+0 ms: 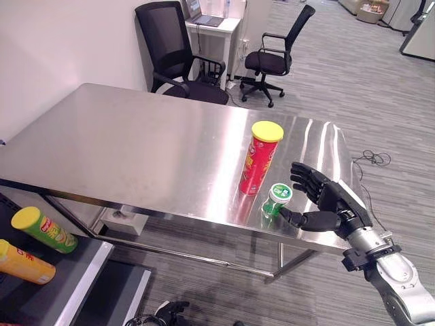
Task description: Put the goods on the table back onto the shelves and tidy them up.
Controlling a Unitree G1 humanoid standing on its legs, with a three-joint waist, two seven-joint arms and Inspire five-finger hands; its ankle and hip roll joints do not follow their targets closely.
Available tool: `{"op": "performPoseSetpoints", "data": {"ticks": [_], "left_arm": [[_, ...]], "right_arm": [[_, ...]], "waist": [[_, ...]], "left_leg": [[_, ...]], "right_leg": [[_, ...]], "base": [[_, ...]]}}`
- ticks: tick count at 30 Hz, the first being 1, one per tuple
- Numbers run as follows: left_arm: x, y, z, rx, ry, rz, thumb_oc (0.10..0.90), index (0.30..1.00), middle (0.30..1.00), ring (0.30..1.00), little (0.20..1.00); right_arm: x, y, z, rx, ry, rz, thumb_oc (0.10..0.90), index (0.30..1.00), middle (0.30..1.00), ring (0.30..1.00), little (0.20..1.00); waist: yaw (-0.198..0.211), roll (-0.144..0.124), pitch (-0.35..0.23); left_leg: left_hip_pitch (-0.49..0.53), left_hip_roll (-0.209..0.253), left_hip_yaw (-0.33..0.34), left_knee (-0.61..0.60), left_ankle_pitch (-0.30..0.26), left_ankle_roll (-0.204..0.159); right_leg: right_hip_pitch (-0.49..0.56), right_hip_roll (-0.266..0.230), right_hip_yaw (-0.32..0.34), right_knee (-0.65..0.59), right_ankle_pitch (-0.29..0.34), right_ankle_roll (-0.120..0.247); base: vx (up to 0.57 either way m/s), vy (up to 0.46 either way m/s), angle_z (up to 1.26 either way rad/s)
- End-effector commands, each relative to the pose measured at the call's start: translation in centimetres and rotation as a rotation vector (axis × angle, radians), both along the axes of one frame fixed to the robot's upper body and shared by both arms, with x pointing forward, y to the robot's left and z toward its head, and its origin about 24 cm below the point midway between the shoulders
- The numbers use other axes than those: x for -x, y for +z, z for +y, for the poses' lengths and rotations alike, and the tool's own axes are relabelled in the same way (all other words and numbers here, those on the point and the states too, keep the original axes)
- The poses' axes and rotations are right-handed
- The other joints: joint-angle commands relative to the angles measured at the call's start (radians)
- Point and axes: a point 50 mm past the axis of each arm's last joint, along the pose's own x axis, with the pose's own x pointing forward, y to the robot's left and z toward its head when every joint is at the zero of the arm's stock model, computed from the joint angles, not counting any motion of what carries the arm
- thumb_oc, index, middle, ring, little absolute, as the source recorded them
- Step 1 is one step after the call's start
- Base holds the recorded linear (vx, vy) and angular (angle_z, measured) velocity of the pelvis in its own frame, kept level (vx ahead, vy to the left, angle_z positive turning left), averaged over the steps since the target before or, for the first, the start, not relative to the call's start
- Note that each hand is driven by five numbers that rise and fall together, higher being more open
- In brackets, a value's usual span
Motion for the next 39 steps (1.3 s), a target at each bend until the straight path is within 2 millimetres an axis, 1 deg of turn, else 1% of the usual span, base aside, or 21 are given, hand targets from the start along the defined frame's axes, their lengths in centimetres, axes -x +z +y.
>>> {"op": "performPoseSetpoints", "data": {"ticks": [1,9,11,23,37,38,39], "left_arm": [[-2.5,0.7,-0.5,0.007,-0.032,-0.06,0.8,0.9,0.9,0.9,0.9],[-2.4,0.7,-0.5,0.005,-0.034,-0.058,0.8,0.9,0.9,0.9,0.9],[-2.2,0.6,-0.6,0.005,-0.034,-0.051,0.8,0.9,0.9,0.9,0.9],[-2.0,0.5,-0.6,0.002,-0.033,-0.045,0.8,0.9,0.9,0.9,0.9],[-1.6,0.4,-0.6,0.002,-0.021,-0.041,0.8,0.9,0.9,0.9,0.9],[-1.5,0.4,-0.6,0.004,-0.02,-0.038,0.8,0.9,0.9,0.9,0.9],[-1.5,0.4,-0.6,0.003,-0.02,-0.039,0.8,0.9,0.9,0.9,0.9]], "right_arm": [[-1.5,4.2,-0.7,-0.033,-0.047,-0.229,0.8,0.9,0.9,0.9,0.9],[-2.1,3.3,-0.6,-0.036,-0.086,-0.205,0.8,0.9,0.9,0.9,0.9],[-2.7,2.7,-0.6,-0.061,-0.118,-0.194,0.8,0.9,0.9,0.9,0.9],[-3.4,2.1,-0.1,-0.069,-0.14,-0.182,0.8,0.9,0.9,0.9,0.9],[-3.7,1.8,-0.1,-0.071,-0.17,-0.179,0.8,0.9,0.9,0.9,0.9],[-3.6,1.7,-0.1,-0.07,-0.178,-0.179,0.582,0.573,0.573,0.573,0.573],[-3.7,1.6,0.0,-0.07,-0.18,-0.175,0.582,0.573,0.573,0.573,0.573]], "waist": [[0.029,-0.007,-0.012],[0.04,-0.008,-0.01],[0.05,-0.009,-0.011],[0.066,-0.012,-0.012],[0.081,-0.015,-0.013],[0.081,-0.015,-0.015],[0.081,-0.015,-0.015]], "left_leg": [[0.06,-0.014,-0.041,0.01,-0.096,-0.011],[0.064,-0.017,-0.053,0.01,-0.097,-0.011],[0.064,-0.019,-0.062,0.01,-0.097,-0.01],[0.066,-0.023,-0.075,0.01,-0.098,-0.009],[0.068,-0.025,-0.092,0.01,-0.1,-0.008],[0.069,-0.025,-0.093,0.01,-0.1,-0.008],[0.069,-0.025,-0.093,0.01,-0.1,-0.008]], "right_leg": [[0.065,0.038,0.007,0.018,-0.086,0.007],[0.073,0.035,-0.002,0.018,-0.09,0.005],[0.077,0.033,-0.012,0.016,-0.093,0.003],[0.085,0.031,-0.027,0.014,-0.096,0.001],[0.094,0.027,-0.041,0.014,-0.103,-0.001],[0.095,0.027,-0.042,0.014,-0.104,-0.001],[0.096,0.027,-0.042,0.015,-0.104,-0.001]], "base": [[0.01,-0.005,0.04],[0.01,-0.002,0.06],[0.03,0.003,0.03],[0.01,-0.002,0.06],[0.0,0.0,0.0],[0.02,-0.003,0.06],[0.02,-0.003,0.06]]}}
